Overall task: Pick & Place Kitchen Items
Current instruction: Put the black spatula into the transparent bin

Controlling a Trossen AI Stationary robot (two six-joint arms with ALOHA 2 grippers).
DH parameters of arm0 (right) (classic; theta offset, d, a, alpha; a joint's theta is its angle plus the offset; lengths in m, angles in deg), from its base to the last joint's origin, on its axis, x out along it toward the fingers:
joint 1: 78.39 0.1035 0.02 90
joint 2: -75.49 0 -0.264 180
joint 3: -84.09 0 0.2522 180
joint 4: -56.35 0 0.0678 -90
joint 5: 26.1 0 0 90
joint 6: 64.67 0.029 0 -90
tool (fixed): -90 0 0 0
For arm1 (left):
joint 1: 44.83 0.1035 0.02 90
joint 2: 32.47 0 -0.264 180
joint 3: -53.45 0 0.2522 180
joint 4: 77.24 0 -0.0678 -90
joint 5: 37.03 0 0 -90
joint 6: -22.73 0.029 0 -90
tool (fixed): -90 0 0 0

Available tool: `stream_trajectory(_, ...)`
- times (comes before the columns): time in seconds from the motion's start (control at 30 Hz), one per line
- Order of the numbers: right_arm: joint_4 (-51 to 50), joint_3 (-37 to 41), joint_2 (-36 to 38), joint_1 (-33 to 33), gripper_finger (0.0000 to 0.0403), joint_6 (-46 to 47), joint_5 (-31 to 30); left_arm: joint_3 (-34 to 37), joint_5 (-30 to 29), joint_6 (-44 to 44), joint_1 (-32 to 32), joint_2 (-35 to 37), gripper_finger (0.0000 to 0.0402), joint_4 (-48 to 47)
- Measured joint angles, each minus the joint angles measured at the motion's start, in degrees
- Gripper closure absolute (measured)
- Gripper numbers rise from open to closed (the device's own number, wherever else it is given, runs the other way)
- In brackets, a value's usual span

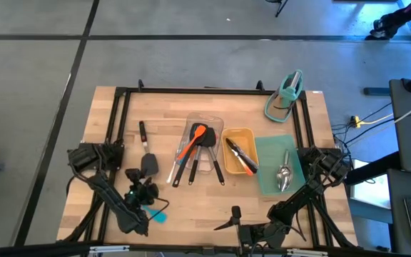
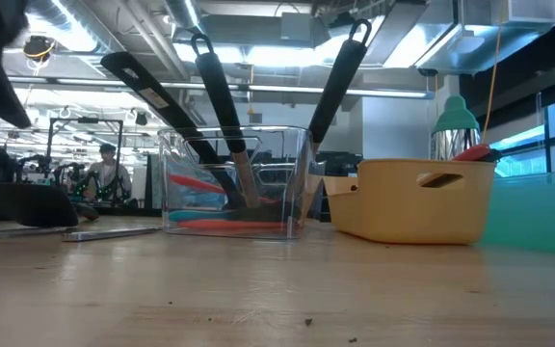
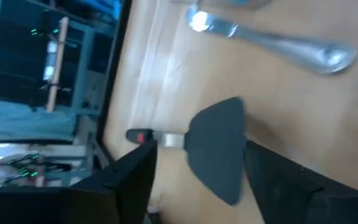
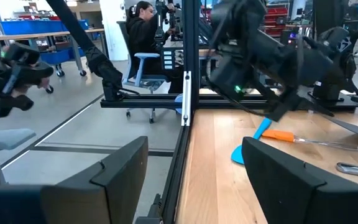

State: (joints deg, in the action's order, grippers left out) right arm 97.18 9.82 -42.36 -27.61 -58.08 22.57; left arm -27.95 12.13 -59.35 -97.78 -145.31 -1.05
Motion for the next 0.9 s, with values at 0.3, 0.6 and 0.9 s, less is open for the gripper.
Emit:
stream_trajectory(0.3,-0.2,0.0,0.0,0.0,0.0139,0.0,0.0,5.5,3.0,-2.0,1.8,-0.7,0.0127,7.5)
stream_trajectory(0.6,-0.3,0.0,0.0,0.0,0.0139,0.0,0.0,5.0,3.7,-1.2,1.1,-0.7,0.0128,9.1)
stream_trajectory(0.9,-0.3,0.0,0.0,-0.1,0.0139,0.0,0.0,2.5,2.4,-2.8,-0.3,-0.6,0.0130,6.2)
